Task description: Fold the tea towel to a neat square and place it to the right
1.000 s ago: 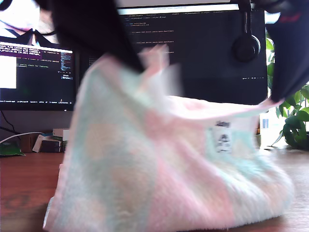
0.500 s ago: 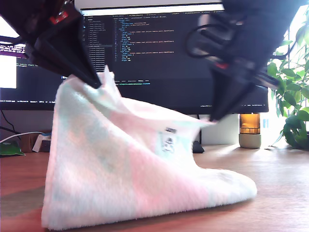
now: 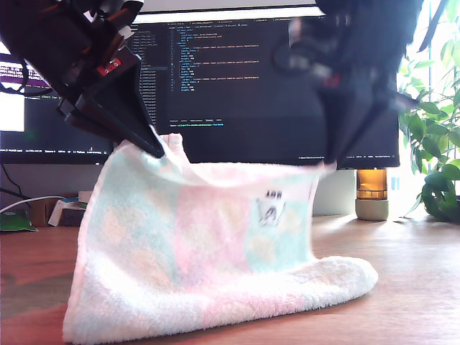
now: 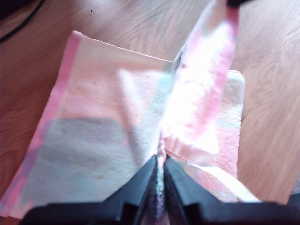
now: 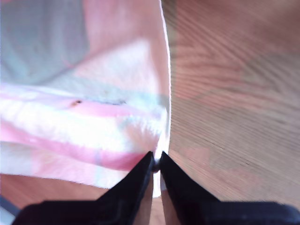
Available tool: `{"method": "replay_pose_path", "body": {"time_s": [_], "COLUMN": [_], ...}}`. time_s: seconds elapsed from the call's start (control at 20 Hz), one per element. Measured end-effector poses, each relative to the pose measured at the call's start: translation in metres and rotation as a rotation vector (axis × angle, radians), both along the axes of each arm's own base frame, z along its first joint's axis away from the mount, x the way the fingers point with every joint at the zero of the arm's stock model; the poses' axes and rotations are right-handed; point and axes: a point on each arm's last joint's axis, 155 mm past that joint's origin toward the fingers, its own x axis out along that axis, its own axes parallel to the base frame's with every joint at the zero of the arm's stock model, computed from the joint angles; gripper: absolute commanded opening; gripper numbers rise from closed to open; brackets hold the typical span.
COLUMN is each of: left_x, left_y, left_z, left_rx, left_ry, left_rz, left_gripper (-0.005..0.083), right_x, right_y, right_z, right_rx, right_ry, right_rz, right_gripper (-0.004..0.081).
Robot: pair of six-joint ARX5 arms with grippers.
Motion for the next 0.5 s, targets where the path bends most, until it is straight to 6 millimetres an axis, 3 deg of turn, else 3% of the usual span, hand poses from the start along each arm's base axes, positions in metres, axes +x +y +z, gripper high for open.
{"method": "replay_pose_path", "body": {"time_s": [0.25, 0.5], "left_x": [0.006, 0.009], "left_y": [0.008, 0.01], "left_z": [0.0, -0.002], "left_rx": [-0.012, -0.013], "left_ry": [0.01, 0.014], "left_rz": [0.021, 0.019], "left_gripper": [-0.0021, -0.0021], "right_x": [-0.015, -0.007], "right_y": [-0.001, 0.008], "right_z": [0.008, 0.013], "right_rx": [-0.043, -0.029], "right_ry": [0.039, -0.001], "right_rz": [0.021, 0.031], "right_gripper": [-0.0013, -0.0013]}}
